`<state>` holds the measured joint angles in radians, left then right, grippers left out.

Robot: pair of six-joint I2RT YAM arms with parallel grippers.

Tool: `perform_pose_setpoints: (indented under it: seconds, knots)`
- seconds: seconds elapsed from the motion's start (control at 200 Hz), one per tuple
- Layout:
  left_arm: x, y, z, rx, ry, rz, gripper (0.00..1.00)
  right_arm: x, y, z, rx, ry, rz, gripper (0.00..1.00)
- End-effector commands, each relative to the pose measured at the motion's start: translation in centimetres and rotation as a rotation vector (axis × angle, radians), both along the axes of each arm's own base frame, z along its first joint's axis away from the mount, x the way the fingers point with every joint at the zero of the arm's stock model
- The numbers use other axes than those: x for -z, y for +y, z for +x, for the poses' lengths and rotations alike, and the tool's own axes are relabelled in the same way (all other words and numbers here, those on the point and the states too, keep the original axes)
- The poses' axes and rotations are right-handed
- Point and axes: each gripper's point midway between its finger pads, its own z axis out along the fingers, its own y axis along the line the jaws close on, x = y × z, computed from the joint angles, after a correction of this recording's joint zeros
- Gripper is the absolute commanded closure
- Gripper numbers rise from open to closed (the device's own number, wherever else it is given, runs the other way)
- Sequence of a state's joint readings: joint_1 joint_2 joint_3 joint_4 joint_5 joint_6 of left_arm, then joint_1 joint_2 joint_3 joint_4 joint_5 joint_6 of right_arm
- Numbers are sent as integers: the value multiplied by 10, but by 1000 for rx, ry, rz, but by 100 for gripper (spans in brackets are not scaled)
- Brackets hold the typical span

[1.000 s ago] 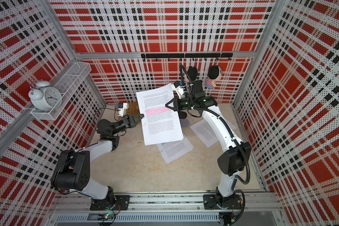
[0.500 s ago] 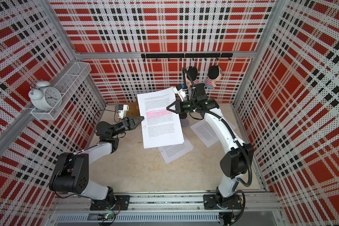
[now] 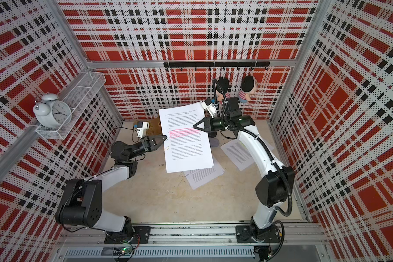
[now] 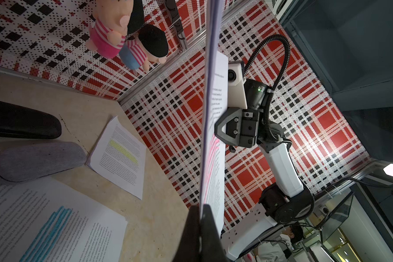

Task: Unclip the paperclips from the documents
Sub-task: Remove the paper clip from the document.

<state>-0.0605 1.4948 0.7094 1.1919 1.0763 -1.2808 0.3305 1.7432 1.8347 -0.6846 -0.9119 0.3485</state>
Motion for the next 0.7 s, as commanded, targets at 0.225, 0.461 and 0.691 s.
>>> perform_pose_setpoints:
  seconds: [0.225,0.461,0.691]
  knots:
    - [31,40,22,-169,81,61,100,-47,-103,51,328,-209,-43,100]
    - [38,44,28,-204,92,126,99,-46,-111,55,344,-208,-44,100]
    - [41,51,31,-230,103,151,100,-44,-116,56,355,-205,-48,100]
